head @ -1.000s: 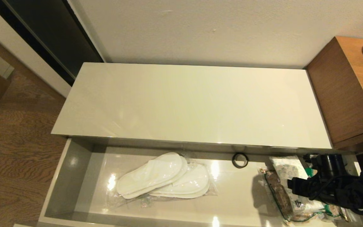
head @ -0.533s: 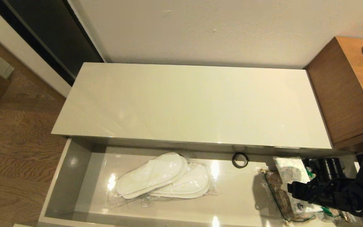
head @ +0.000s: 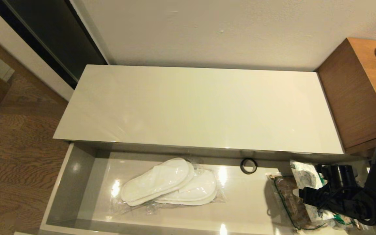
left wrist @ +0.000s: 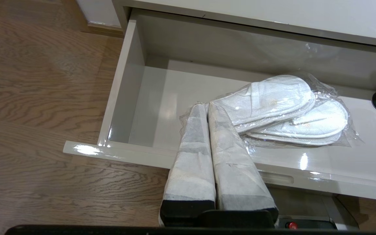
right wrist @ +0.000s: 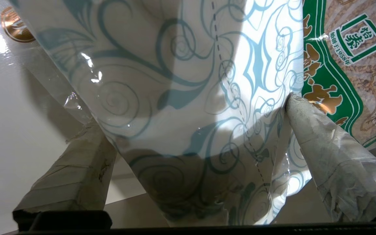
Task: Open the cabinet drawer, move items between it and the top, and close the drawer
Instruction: Take out the tissue from the drawer
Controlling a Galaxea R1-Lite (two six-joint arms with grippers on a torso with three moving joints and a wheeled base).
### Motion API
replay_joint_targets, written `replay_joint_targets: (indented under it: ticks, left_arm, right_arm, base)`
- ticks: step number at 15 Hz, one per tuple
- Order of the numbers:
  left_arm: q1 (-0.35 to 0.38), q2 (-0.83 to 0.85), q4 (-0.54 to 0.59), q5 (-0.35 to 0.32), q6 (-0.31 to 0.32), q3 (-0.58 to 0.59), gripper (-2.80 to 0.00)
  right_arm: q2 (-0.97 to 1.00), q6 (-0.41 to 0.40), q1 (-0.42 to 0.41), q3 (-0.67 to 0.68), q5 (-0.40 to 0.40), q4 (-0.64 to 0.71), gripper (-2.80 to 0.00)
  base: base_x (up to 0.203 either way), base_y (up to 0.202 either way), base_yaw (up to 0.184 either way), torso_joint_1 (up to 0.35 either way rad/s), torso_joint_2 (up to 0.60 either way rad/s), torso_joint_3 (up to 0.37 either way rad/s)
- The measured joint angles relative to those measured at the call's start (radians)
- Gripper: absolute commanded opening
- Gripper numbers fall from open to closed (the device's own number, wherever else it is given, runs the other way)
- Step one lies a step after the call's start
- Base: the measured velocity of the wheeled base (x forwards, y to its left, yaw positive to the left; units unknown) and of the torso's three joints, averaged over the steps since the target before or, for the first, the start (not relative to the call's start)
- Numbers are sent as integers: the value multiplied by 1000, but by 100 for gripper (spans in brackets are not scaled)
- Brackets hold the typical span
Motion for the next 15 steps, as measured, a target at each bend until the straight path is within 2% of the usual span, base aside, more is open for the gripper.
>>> replay_joint_targets:
  ticks: [7,8,15]
  left_arm:
    - [0,0,0,0,0,0,-280]
    - [0,0,0,0,0,0,-280]
    - [0,0,0,0,0,0,-280]
  right_arm:
    - [6,-1,0,-27,-7,8,0]
    - [8,-1,0,-29,-15,9,-280]
    - [4,0,1,-13,-18,6,-280]
  base:
    - [0,0,0,0,0,0]
    - [0,0,0,0,0,0]
    - [0,0,0,0,0,0]
